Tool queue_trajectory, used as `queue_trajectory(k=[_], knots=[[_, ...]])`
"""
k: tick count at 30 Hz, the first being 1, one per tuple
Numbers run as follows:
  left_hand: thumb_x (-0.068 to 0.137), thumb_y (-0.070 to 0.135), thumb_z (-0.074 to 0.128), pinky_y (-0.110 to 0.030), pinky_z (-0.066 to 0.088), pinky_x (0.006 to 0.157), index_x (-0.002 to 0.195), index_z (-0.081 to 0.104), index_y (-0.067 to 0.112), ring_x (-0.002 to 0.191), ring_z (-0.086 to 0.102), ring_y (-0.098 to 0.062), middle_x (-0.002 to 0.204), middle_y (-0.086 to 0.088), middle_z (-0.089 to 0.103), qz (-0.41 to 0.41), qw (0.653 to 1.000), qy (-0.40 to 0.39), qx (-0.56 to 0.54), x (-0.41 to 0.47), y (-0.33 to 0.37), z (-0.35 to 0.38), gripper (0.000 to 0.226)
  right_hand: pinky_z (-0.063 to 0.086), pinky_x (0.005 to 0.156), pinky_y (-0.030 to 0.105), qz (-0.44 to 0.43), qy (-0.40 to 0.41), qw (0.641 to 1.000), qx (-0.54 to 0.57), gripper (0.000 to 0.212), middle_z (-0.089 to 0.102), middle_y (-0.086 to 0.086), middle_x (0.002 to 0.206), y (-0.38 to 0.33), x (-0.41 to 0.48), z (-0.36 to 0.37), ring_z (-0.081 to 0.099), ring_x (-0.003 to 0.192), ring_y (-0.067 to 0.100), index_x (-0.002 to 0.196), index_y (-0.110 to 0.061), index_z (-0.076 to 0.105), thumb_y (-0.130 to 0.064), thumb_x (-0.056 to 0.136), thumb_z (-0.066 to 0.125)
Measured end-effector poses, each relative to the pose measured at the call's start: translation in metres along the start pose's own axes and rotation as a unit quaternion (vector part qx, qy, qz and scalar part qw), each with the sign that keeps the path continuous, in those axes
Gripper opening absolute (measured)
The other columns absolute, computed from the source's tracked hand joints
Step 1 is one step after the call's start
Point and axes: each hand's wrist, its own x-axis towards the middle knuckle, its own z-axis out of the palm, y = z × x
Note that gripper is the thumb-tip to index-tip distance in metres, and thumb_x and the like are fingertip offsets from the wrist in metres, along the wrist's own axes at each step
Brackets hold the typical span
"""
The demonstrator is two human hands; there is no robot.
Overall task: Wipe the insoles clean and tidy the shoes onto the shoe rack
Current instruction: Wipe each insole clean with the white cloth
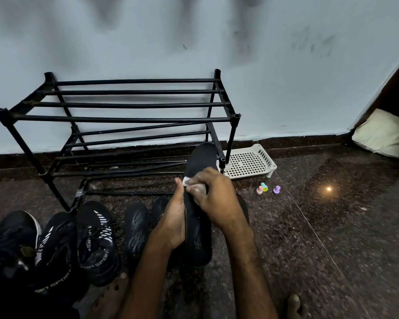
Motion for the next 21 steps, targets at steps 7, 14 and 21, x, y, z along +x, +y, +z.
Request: queue_trajectory(k=[7, 14, 21], knots=[[0.097, 0.063, 0.024, -0.036, 0.058, 0.061, 0.107, 0.073, 0.008, 0.074, 0.071, -0.022, 0.094, -0.013, 0.074, -0.005, 0.999, -0.026, 0.031, -0.003, 0.010, -0.007, 0.074, 0.049, 0.094, 0.044, 0.055, 0.043, 0.993, -0.100, 0.008, 0.060, -0.016, 0.087, 0.019, -0.001, -0.014, 0.060, 0.083, 0.006, 0.085, -0.026, 0.071, -0.020, 0.083, 0.074], [0.096, 0.066, 0.022, -0.033, 0.057, 0.054, 0.117, 0.065, 0.005, 0.065, 0.069, -0.025, 0.088, -0.017, 0.072, -0.041, 0.995, -0.034, 0.079, -0.009, 0.012, -0.010, 0.078, 0.053, 0.074, 0.025, 0.075, -0.124, 0.989, -0.007, 0.006, 0.068, -0.011, 0.084, 0.021, -0.006, -0.025, 0.063, 0.079, 0.000, 0.081, -0.023, 0.076, -0.020, 0.078, 0.081], [0.095, 0.067, 0.025, -0.036, 0.054, 0.061, 0.122, 0.066, 0.001, 0.077, 0.065, -0.028, 0.107, -0.025, 0.066, -0.067, 0.988, -0.071, 0.123, -0.009, 0.008, -0.008, 0.082, 0.043, 0.084, 0.008, 0.059, 0.141, 0.988, -0.029, 0.011, 0.066, -0.005, 0.100, 0.030, 0.003, -0.034, 0.061, 0.089, 0.003, 0.097, -0.018, 0.075, -0.018, 0.086, 0.074]])
